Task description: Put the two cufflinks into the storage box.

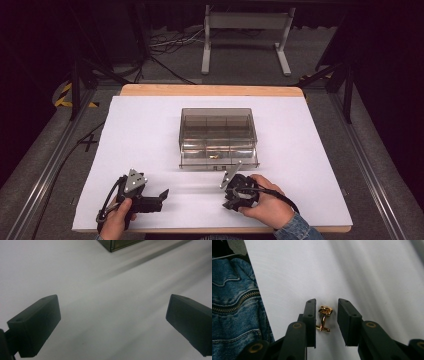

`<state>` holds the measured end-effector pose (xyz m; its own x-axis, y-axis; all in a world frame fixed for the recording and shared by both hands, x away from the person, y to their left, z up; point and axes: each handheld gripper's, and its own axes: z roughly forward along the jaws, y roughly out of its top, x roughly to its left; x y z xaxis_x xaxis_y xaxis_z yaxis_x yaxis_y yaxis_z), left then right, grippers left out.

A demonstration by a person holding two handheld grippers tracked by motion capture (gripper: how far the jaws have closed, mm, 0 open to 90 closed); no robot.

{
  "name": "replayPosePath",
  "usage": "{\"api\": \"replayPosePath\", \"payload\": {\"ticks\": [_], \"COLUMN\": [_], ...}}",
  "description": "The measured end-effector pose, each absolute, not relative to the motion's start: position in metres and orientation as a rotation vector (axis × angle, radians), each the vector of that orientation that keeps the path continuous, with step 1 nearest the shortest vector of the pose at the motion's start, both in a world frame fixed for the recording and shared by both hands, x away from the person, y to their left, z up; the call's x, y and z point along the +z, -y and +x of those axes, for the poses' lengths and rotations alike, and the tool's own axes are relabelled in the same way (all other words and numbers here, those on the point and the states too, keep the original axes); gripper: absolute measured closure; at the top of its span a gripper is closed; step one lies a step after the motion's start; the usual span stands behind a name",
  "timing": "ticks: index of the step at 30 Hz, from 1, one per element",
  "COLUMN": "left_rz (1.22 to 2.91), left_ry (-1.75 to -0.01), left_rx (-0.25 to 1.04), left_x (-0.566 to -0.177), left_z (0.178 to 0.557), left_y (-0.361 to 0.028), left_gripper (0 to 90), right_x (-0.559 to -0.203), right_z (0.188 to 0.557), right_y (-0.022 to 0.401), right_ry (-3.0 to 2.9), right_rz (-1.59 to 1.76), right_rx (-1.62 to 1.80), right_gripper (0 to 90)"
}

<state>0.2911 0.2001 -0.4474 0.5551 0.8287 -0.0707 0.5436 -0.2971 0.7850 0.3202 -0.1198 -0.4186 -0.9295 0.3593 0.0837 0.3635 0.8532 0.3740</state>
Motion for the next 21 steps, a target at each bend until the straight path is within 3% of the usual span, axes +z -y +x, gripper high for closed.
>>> {"api": "replayPosePath", "payload": {"ticks": [4,7,21], "left_rz": [1.987,1.988,1.992], "left_ry": [-1.105,-1.104,-1.109], "left_rx": [0.449,0.451,0.452], "left_x": [-0.4475,-0.4475,-0.4478], "left_z": [0.2912,0.2911,0.2914], "left_y": [-0.2001,-0.1999,-0.2003], "left_gripper": [0.4,0.4,0.4], "right_x": [-0.4180,-0.4180,-0.4114], "right_z": [0.3188,0.3156,0.3162], "right_y": [0.1190,0.1155,0.1167], "right_ry": [3.025,3.083,3.060], "right_rz": [-0.598,-0.598,-0.626], "right_rx": [-0.598,-0.573,-0.562], "right_gripper": [71.2,77.0,77.9]}}
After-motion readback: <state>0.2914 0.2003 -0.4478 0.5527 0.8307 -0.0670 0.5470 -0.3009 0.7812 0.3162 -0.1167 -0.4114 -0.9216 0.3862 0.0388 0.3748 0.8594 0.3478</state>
